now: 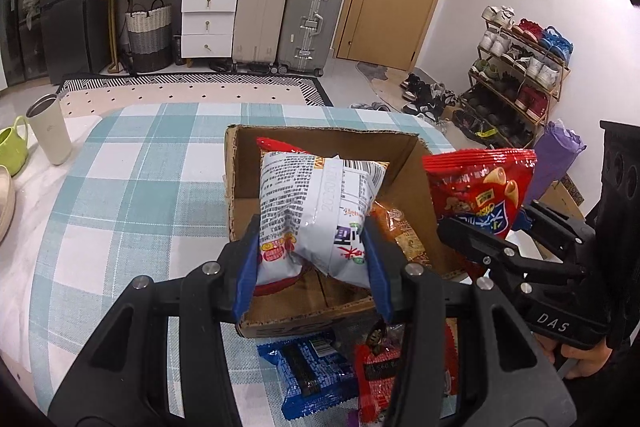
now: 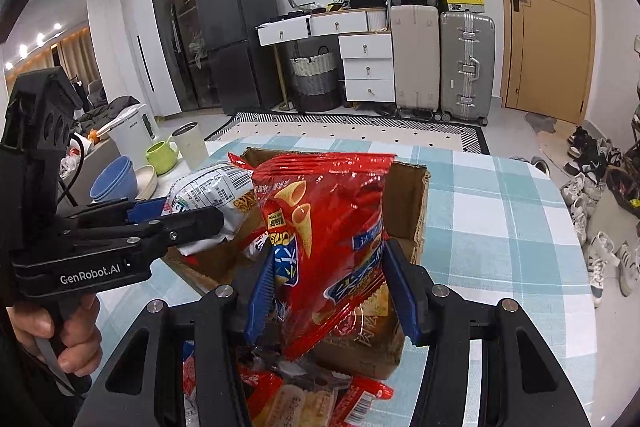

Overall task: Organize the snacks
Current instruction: 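Open both tools to drop the two chip bags into the box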

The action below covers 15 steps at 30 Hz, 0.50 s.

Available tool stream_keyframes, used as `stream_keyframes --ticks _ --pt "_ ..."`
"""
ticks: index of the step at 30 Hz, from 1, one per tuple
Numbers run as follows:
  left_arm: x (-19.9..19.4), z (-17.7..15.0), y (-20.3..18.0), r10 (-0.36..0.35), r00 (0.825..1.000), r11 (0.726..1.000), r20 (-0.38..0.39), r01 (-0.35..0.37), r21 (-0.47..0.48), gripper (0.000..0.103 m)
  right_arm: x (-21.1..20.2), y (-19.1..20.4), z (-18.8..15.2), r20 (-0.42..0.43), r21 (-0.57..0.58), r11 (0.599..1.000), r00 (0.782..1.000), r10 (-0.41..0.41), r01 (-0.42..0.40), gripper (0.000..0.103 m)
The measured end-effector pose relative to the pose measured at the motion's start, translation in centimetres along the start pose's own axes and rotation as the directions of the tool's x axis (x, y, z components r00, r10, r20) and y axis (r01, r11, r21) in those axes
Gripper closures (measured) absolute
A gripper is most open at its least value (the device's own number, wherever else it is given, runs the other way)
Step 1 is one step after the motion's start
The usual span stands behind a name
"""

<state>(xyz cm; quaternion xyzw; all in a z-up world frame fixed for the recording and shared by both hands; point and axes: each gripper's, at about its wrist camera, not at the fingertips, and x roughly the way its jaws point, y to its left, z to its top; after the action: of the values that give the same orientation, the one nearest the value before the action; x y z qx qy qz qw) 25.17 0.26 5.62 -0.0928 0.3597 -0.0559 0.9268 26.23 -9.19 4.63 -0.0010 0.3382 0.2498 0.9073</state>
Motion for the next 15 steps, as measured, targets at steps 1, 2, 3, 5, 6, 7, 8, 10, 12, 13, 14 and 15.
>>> stream_keyframes --ticks 1,2,3,5,6,7,8,10,12,13,14,15 --pt "0.2 0.0 0.1 0.001 1.000 1.000 0.002 -0.001 0.003 0.059 0.3 0.0 0.0 -0.004 -0.005 1.000 1.000 -0.009 0.009 0.051" --pt "0.4 0.0 0.1 0.001 1.000 1.000 0.003 -0.001 0.005 0.059 0.6 -0.1 0.0 -0.009 -0.005 1.000 1.000 -0.010 0.010 0.051" --pt "0.5 0.1 0.1 -0.001 1.000 1.000 0.002 0.001 0.006 0.059 1.0 -0.2 -0.1 -0.016 0.000 1.000 1.000 -0.003 0.003 0.051" --pt "1.0 0.1 0.2 -0.004 1.000 1.000 -0.002 0.004 0.010 0.059 1.3 -0.4 -0.2 -0.017 0.004 1.000 1.000 0.001 -0.001 0.051" --pt "1.1 0.0 0.3 -0.003 1.000 1.000 -0.003 0.003 0.012 0.059 1.4 -0.5 -0.2 -0.015 0.003 1.000 1.000 0.000 0.000 0.051" --pt "1.2 0.0 0.3 -0.005 1.000 1.000 -0.005 0.006 0.013 0.059 1.5 -0.5 -0.1 -0.016 0.003 1.000 1.000 0.002 -0.002 0.051" --pt "1.4 0.0 0.3 -0.010 1.000 1.000 -0.011 0.010 0.012 0.059 1.6 -0.6 -0.1 -0.015 0.003 1.000 1.000 0.002 -0.002 0.051" --pt "1.9 -0.1 0.4 -0.007 1.000 1.000 -0.026 0.007 0.011 0.059 1.5 -0.6 0.0 -0.012 0.003 1.000 1.000 0.001 -0.001 0.051" --pt "2.3 -0.2 0.5 -0.007 0.999 1.000 -0.040 0.007 0.007 0.059 1.1 -0.6 0.0 -0.001 -0.004 1.000 1.000 -0.008 0.008 0.051" --pt "2.4 -0.2 0.5 -0.012 0.999 1.000 -0.047 0.012 0.004 0.059 0.8 -0.6 0.0 0.004 -0.007 1.000 1.000 -0.013 0.013 0.050" --pt "2.4 -0.3 0.6 -0.019 0.998 1.000 -0.057 0.019 -0.001 0.058 0.4 -0.7 -0.1 0.006 -0.009 1.000 1.000 -0.018 0.018 0.050" --pt "2.4 -0.3 0.6 -0.023 0.998 1.000 -0.062 0.023 -0.001 0.056 0.1 -0.7 -0.2 0.007 -0.011 1.000 1.000 -0.025 0.025 0.044"
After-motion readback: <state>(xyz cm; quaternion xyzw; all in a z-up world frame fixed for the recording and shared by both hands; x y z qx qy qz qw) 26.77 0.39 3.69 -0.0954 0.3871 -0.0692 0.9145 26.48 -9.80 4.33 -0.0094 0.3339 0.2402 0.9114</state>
